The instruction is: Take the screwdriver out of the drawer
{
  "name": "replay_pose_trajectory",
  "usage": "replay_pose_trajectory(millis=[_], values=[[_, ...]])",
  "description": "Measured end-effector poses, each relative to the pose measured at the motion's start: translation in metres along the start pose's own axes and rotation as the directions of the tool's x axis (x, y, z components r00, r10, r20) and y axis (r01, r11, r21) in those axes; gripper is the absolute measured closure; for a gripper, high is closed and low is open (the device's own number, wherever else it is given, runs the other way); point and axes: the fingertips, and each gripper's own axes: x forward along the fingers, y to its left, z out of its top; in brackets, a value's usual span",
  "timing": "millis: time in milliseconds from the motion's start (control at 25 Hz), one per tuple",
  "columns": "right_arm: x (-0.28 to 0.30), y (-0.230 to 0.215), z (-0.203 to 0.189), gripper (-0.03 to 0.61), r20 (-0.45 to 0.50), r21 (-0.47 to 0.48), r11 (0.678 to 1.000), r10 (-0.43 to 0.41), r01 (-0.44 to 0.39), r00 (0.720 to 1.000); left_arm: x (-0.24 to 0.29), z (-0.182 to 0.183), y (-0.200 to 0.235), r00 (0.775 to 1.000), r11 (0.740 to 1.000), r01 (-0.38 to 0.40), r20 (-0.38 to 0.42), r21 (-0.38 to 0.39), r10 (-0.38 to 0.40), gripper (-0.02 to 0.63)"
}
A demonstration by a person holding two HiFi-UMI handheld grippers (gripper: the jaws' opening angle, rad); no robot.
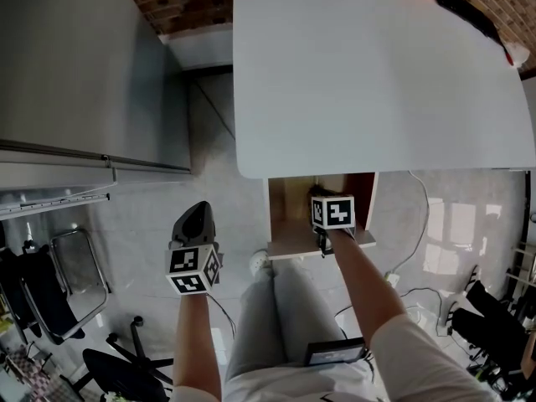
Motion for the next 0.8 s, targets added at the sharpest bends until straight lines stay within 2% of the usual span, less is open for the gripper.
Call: replay_pose_trajectory(millis=[160, 360, 800], values=[[0.010, -0.005, -0.004, 0.474, -0.033, 0.035, 0.999, -0.035, 0.036, 0.999, -0.005, -0.004, 0.009, 1.000, 1.000, -0.023, 0.000, -0.012, 0.023, 0.601], [0.012, -0.011, -0.003, 0.486, -0.039, 0.018, 0.994, -0.103, 0.104, 0.994, -0.010, -0.006, 0.015, 0.999, 0.999, -0.040, 0.000, -0.018, 0.040, 0.601], [0.007, -0.011, -0.001, 0.502, -0.017, 0.040, 0.997, -0.072, 0.073, 0.997, -0.010, -0.006, 0.010, 0.999, 0.999, -0.043, -0.012, -0.011, 0.043, 0.601]])
